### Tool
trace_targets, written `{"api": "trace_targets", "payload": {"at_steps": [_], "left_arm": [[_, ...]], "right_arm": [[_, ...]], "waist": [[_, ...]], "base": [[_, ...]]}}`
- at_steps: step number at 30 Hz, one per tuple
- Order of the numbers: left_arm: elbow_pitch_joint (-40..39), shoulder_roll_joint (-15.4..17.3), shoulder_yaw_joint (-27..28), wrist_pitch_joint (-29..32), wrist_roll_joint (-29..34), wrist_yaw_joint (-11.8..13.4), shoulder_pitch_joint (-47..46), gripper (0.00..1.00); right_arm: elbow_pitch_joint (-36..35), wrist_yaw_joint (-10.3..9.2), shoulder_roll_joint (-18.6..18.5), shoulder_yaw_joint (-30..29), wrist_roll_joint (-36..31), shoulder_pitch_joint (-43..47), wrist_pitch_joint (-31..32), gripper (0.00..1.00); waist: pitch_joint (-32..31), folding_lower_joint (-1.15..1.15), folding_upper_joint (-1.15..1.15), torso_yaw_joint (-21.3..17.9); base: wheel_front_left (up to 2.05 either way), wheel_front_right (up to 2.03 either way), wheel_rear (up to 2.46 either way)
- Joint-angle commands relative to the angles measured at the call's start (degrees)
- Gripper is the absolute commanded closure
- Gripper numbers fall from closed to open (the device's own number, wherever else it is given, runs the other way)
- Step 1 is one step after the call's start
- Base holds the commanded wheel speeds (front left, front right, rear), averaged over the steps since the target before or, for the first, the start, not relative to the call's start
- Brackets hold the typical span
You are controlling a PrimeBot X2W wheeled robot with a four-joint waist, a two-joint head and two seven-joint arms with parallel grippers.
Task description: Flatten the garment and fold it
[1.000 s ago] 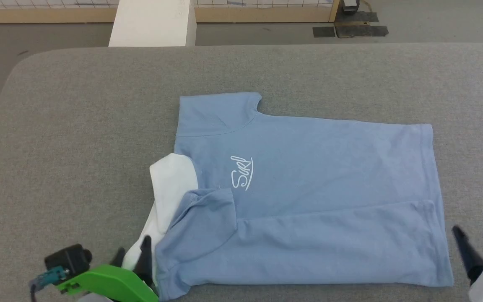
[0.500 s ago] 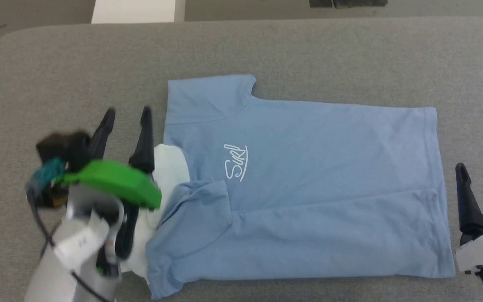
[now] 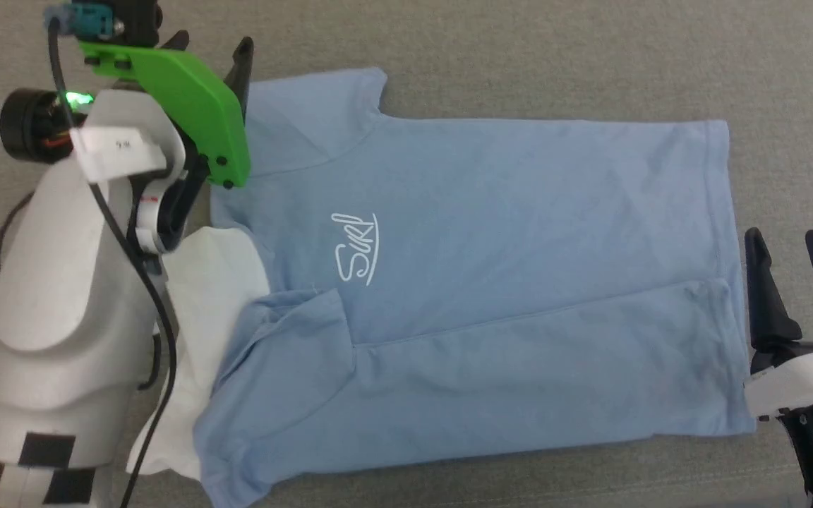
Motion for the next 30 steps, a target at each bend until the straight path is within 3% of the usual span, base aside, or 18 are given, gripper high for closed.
{"api": "trace_targets", "payload": {"at_steps": [1,7,13,17,18,26,30], "left_arm": [[1.25,0.52,-0.16,1.50,-0.38,-0.07,-1.82,0.00],[5.90,2.46,-0.84,10.23,0.43,1.81,-5.35,0.00],[7.77,4.07,0.41,18.38,1.33,7.44,-6.45,0.00],[6.76,3.99,1.03,21.08,0.62,9.21,-6.19,0.00],[6.20,3.89,1.04,21.24,0.23,9.01,-6.09,1.00],[3.38,3.19,1.11,17.90,-0.94,7.67,-5.66,1.00],[2.68,2.61,0.89,15.41,-1.65,6.50,-4.69,1.00]], "right_arm": [[0.48,-0.08,-0.13,0.32,0.38,-1.28,-0.56,0.00],[2.16,-0.08,-0.28,1.07,0.72,-2.56,-1.21,0.00],[3.03,-0.08,-0.55,1.03,1.10,-3.14,-1.80,0.00],[3.46,-0.08,-0.66,0.85,1.36,-3.58,-2.21,0.00],[3.61,-0.08,-0.66,0.81,1.38,-3.76,-2.30,0.00],[4.29,-0.08,-1.61,0.98,1.54,-5.32,-2.67,0.00],[4.13,-0.08,-4.14,1.40,1.93,-7.97,-1.85,0.00]], "waist": [[3.32,-0.01,0.00,-2.86],[5.90,-0.01,0.00,-5.09],[7.68,-0.01,0.00,-6.37],[8.53,-0.01,0.00,-6.57],[8.72,-0.01,0.00,-6.56],[8.57,-0.01,0.00,-5.01],[7.50,-0.01,0.00,-3.77]], "base": [[0.00,0.00,0.00],[0.00,0.00,0.00],[0.00,0.00,0.00],[0.00,0.00,0.00],[0.00,0.00,0.00],[0.00,0.00,0.00],[0.00,0.00,0.00]]}}
